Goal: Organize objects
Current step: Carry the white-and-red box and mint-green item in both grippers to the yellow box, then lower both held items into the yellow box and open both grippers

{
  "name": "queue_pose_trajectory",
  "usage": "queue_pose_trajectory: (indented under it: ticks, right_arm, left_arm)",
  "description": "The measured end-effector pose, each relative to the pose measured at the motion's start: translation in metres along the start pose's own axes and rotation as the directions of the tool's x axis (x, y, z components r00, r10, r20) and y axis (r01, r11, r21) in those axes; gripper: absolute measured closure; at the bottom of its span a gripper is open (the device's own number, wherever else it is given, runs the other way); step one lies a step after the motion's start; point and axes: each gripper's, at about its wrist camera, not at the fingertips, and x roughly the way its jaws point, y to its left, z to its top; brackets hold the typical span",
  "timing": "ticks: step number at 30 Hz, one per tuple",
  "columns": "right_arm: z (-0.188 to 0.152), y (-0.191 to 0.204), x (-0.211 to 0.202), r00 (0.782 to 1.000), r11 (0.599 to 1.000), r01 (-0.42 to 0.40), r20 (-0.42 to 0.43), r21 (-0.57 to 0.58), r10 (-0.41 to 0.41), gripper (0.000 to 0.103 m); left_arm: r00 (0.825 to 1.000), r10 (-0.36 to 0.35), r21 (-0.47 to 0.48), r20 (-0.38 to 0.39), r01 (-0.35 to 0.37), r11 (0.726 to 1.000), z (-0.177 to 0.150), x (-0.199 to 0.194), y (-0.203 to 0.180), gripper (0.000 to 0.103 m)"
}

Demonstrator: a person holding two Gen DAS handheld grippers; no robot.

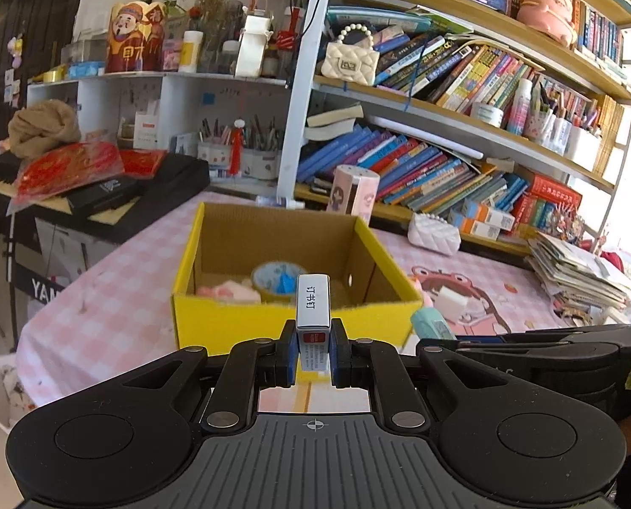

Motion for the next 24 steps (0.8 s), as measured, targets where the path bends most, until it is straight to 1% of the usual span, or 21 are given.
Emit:
queue_pose_trajectory:
  ticks: [7, 12, 17, 24]
  right_arm:
    - [0.041, -0.011, 0.022, 0.999, 1.000, -0.022, 0.044, -0.008, 0.023, 0.080]
    - [0.067, -0.020, 0.046, 0.998, 0.999, -0.030, 0.058, -0.024, 0.031, 0.080]
    - [0.087, -0.030, 0.071, 0.998, 0.998, -0.038, 0.050, -0.044, 0.041, 0.080]
    - [0.101, -0.032, 0.102, 0.998, 0.995, -0.066, 0.015, -0.081, 0.068, 0.080]
  left_arm:
    - [1.000, 0.008, 0.008, 0.016, -0.008, 1.000, 0.026, 0.036, 0.000, 0.090]
    - [1.000, 0.025, 0.010, 0.017, -0.025, 1.000, 0.041, 0.064, 0.001, 0.090]
    - [0.999, 0.046, 0.005, -0.017, -0.046, 0.999, 0.046, 0.093, 0.004, 0.090]
    - [0.995, 0.072, 0.010, -0.073, -0.071, 0.997, 0.046, 0.122, 0.008, 0.090]
